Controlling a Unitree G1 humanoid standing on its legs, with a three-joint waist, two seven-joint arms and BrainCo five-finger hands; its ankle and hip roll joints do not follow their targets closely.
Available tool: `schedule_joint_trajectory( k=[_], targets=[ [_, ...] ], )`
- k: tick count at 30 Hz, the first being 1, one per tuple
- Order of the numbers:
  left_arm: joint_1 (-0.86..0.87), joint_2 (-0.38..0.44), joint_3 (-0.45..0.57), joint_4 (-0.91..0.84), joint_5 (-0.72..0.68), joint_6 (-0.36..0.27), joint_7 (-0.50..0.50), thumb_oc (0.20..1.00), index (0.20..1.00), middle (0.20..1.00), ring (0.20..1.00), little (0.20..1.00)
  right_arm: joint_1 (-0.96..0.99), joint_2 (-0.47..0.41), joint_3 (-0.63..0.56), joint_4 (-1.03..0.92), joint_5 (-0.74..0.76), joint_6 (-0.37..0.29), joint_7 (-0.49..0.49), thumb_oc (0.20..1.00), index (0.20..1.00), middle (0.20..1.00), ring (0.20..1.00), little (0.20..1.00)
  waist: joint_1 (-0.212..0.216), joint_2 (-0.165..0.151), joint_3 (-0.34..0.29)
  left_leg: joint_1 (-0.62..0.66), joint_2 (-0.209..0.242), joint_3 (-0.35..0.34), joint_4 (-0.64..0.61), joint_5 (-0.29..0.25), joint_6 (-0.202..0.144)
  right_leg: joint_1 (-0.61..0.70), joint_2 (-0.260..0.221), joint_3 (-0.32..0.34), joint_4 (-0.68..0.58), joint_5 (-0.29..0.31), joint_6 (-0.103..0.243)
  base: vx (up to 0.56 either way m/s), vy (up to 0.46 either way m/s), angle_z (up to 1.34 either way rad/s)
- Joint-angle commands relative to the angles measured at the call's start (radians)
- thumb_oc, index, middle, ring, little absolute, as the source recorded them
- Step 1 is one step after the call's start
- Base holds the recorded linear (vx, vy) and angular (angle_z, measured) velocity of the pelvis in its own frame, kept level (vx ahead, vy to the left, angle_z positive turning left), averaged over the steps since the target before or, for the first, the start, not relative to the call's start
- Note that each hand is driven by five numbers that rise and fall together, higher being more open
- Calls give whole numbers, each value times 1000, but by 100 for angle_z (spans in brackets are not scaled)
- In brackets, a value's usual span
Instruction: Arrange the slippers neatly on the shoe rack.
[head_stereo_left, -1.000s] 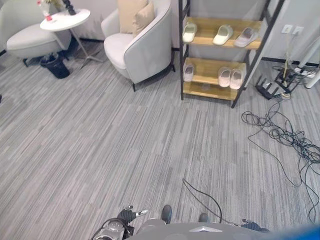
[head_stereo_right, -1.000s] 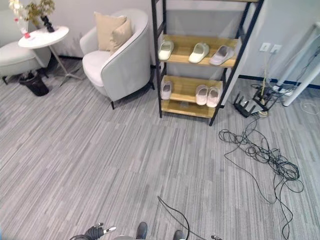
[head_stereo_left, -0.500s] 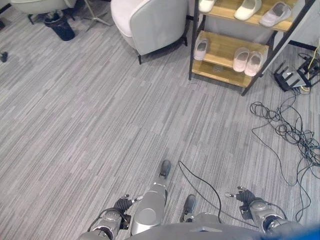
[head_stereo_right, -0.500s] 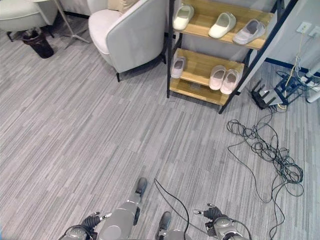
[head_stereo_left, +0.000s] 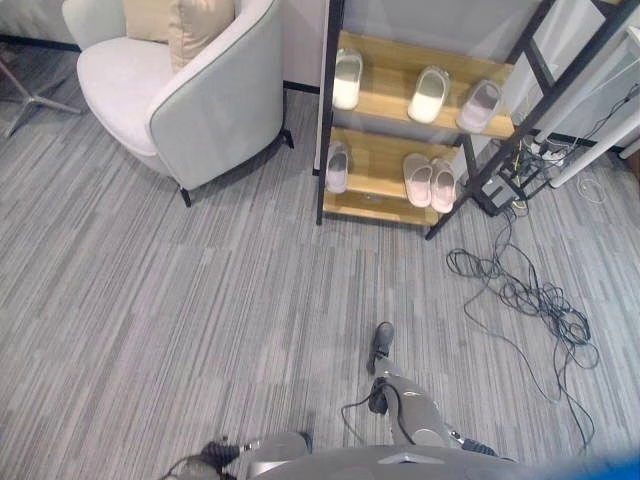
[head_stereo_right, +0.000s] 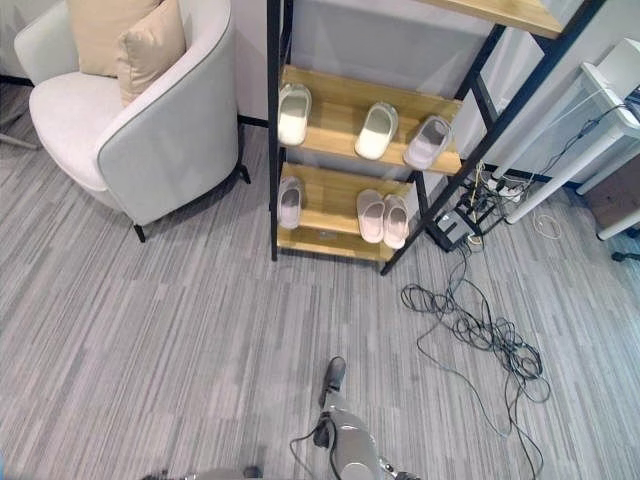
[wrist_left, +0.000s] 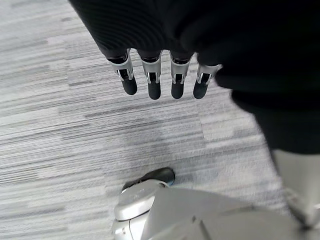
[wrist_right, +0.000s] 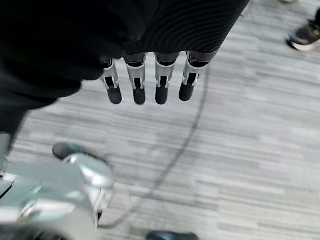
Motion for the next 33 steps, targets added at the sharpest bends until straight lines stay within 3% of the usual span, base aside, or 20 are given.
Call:
schedule_joint_trajectory(
  k=[1, 3, 4, 5, 6, 8, 11, 13, 16, 21, 25, 28, 29, 31, 32, 33],
  targets=[
    [-39, 2, -42, -14, 38, -27, -9, 1000, 1000, 1000, 1000, 1000, -15, -67, 14, -18, -9, -6, -12, 1000, 1000, 1000, 1000, 1000, 32, -21, -28, -141, 11, -147, -22, 104, 0, 211, -139, 80, -66, 27, 193, 100, -137, -4],
    [-42, 4, -42, -19, 36, -27, -4, 1000, 1000, 1000, 1000, 1000, -18, -94, 12, 2, -23, -6, -24, 1000, 1000, 1000, 1000, 1000, 30, -9, -43, -135, 62, -161, -21, 137, -34, 218, -100, 64, -45, -16, 165, 163, -227, -7],
    [-42, 4, -42, -19, 36, -27, -4, 1000, 1000, 1000, 1000, 1000, -18, -94, 12, 2, -23, -6, -24, 1000, 1000, 1000, 1000, 1000, 30, -9, -43, -135, 62, -161, -21, 137, -34, 218, -100, 64, -45, -16, 165, 151, -218, 24],
    [-51, 5, -45, -28, 36, -29, -3, 1000, 1000, 1000, 1000, 1000, -24, -107, 11, 3, -27, -11, -33, 1000, 1000, 1000, 1000, 1000, 33, -5, -47, -156, 92, -165, 27, 184, -62, 233, -70, 63, -46, -48, 142, 88, -365, 29],
    [-95, 13, -64, -62, 30, -32, 12, 1000, 1000, 1000, 1000, 1000, -52, -133, 29, 0, -33, -19, -59, 1000, 1000, 1000, 1000, 1000, 54, -29, -10, -298, 134, -154, 252, 313, -78, 274, -54, 46, -55, -77, 97, 104, -442, 4],
    [-100, 10, -71, -71, 27, -37, 19, 1000, 1000, 1000, 1000, 1000, -68, -150, 46, -2, -55, -21, -75, 1000, 1000, 1000, 1000, 1000, 71, -42, 4, -348, 129, -126, 306, 284, -61, 298, -45, 39, -59, -97, 89, 52, -255, -12],
    [-100, -2, -74, -68, 31, -37, 26, 1000, 1000, 1000, 1000, 1000, -87, -150, 77, -14, -90, -23, -84, 1000, 1000, 1000, 1000, 1000, 98, -50, 11, -388, 59, -117, 224, 200, -39, 327, -50, 44, -50, -118, 98, 133, -22, -11],
    [-104, -1, -79, -63, 39, -36, 36, 1000, 1000, 1000, 1000, 1000, -98, -145, 96, -24, -102, -25, -89, 1000, 1000, 1000, 1000, 1000, 117, -48, 8, -434, 6, -120, 151, 230, -41, 351, -42, 43, -52, -130, 101, 149, 42, 6],
    [-90, -9, -59, -24, 37, -31, 41, 1000, 1000, 1000, 1000, 1000, -95, -111, 122, -30, -135, -29, -96, 1000, 1000, 1000, 1000, 1000, 149, -35, -18, -388, -51, -204, 21, 266, -32, 372, -19, 88, -46, -140, 109, 197, 118, -4],
    [-61, 3, -38, -5, 46, -25, 38, 1000, 1000, 1000, 1000, 1000, -59, -79, 120, -20, -134, -24, -81, 1000, 1000, 1000, 1000, 1000, 139, -32, -61, -306, -55, -213, -60, 274, -6, 396, -36, 102, -46, -135, 126, 154, 145, -40],
    [-60, 18, -41, -25, 52, -29, 45, 1000, 1000, 1000, 1000, 1000, -50, -67, 111, -16, -139, -17, -74, 1000, 1000, 1000, 1000, 1000, 144, -30, -67, -283, -63, -197, -57, 256, 15, 403, -57, 101, -30, -135, 144, 32, 138, 8],
    [-73, 25, -56, -28, 80, -27, 49, 1000, 1000, 1000, 1000, 1000, -77, -63, 126, -39, -162, -16, -75, 1000, 1000, 1000, 1000, 1000, 136, -10, -24, -305, -61, -192, 1, 237, 41, 296, -93, 120, 174, -104, 193, -104, 88, -19],
    [-71, 23, -63, -25, 89, -28, 53, 1000, 1000, 1000, 1000, 1000, -82, -64, 127, -46, -166, -16, -80, 1000, 1000, 1000, 1000, 1000, 133, 0, -17, -306, -54, -194, 9, 226, 41, 287, -127, 131, 181, -88, 197, -60, -85, -21],
    [-69, 20, -73, -24, 100, -33, 56, 1000, 1000, 1000, 1000, 1000, -82, -61, 125, -51, -163, -17, -82, 1000, 1000, 1000, 1000, 1000, 133, 10, -19, -305, -34, -202, 0, 216, 32, 284, -171, 130, 123, -80, 182, 35, -187, 0],
    [-71, 23, -72, -27, 100, -35, 59, 1000, 1000, 1000, 1000, 1000, -82, -64, 123, -50, -158, -16, -76, 1000, 1000, 1000, 1000, 1000, 127, -2, -24, -305, -40, -211, -2, 213, 26, 296, -163, 174, 53, -65, 182, 111, -206, -7],
    [-75, 24, -73, -23, 99, -37, 59, 1000, 1000, 1000, 1000, 1000, -78, -64, 123, -48, -159, -16, -76, 1000, 1000, 1000, 1000, 1000, 129, -11, -31, -304, -43, -211, -4, 207, 22, 312, -160, 174, 12, -65, 187, 137, -222, 5]
  ],
)
